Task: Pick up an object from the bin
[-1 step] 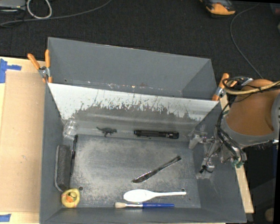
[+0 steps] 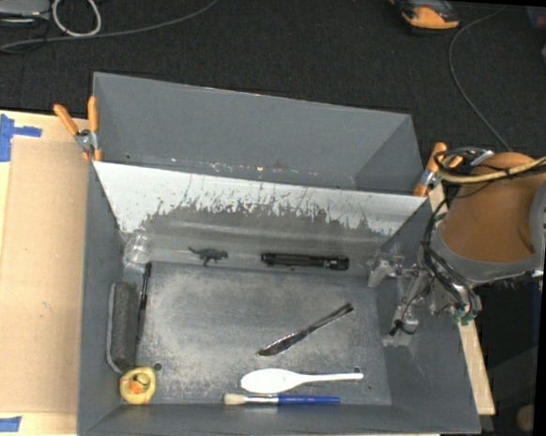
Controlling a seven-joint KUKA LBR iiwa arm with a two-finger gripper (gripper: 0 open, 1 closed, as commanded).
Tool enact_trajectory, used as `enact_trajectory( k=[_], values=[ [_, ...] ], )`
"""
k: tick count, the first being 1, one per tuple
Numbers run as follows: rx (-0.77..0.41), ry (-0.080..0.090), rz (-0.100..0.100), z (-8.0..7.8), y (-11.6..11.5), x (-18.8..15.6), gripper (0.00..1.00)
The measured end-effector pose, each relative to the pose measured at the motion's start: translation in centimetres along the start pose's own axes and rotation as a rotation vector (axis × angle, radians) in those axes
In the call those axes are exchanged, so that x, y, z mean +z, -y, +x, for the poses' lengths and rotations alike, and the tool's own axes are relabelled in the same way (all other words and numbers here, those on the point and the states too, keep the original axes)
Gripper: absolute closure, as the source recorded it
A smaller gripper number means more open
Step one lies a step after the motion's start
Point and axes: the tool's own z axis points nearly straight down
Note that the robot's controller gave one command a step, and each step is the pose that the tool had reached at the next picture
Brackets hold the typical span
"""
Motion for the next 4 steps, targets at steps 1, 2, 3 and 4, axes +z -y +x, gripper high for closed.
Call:
enact_trajectory(
  k=[1, 2, 3, 4],
  values=[
    [-0.097, 0.001, -0.001, -0.1, -6.0, 6.3, 0.00],
    [-0.365, 0.001, 0.001, 0.1, -9.0, -0.3, 0.00],
    [-0.177, -0.005, -0.003, 0.2, -7.7, 4.9, 0.00],
    [-0.462, 0.003, 0.001, 0.2, -9.6, 6.8, 0.00]
  ],
)
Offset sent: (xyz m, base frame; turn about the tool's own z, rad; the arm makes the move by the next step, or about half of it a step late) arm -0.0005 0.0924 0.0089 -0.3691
